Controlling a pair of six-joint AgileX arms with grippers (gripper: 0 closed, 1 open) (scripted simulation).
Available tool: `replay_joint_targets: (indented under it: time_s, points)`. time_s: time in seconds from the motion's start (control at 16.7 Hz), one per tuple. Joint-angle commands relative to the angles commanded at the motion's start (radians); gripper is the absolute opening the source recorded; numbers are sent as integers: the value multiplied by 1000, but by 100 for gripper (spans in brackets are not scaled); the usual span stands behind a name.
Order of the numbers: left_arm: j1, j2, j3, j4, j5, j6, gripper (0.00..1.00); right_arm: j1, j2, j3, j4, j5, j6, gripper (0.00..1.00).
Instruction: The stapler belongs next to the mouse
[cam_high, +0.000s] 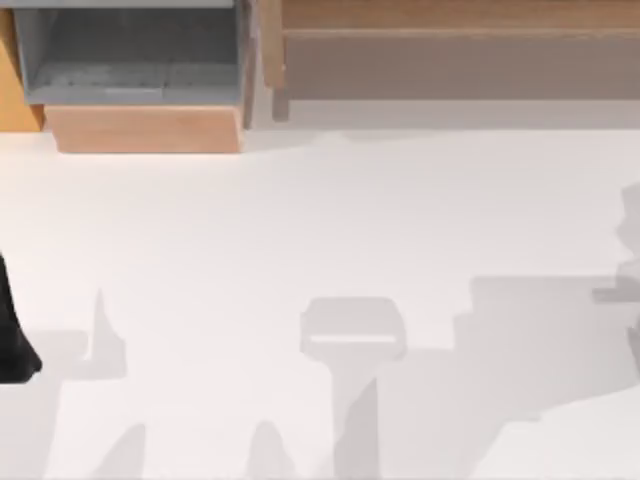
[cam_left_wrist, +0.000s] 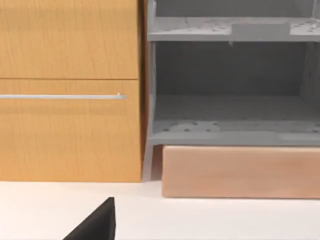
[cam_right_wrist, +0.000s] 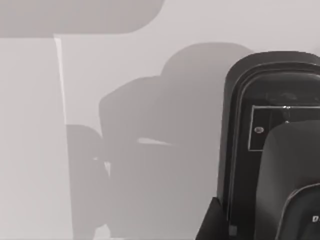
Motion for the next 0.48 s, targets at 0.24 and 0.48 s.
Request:
replay_joint_targets:
  time_s: [0.24, 0.48]
  points:
    - [0, 0, 0, 0, 0, 0, 100, 0, 0, 0, 0, 0, 0, 30]
    - [0, 0, 0, 0, 0, 0, 100, 0, 0, 0, 0, 0, 0, 60]
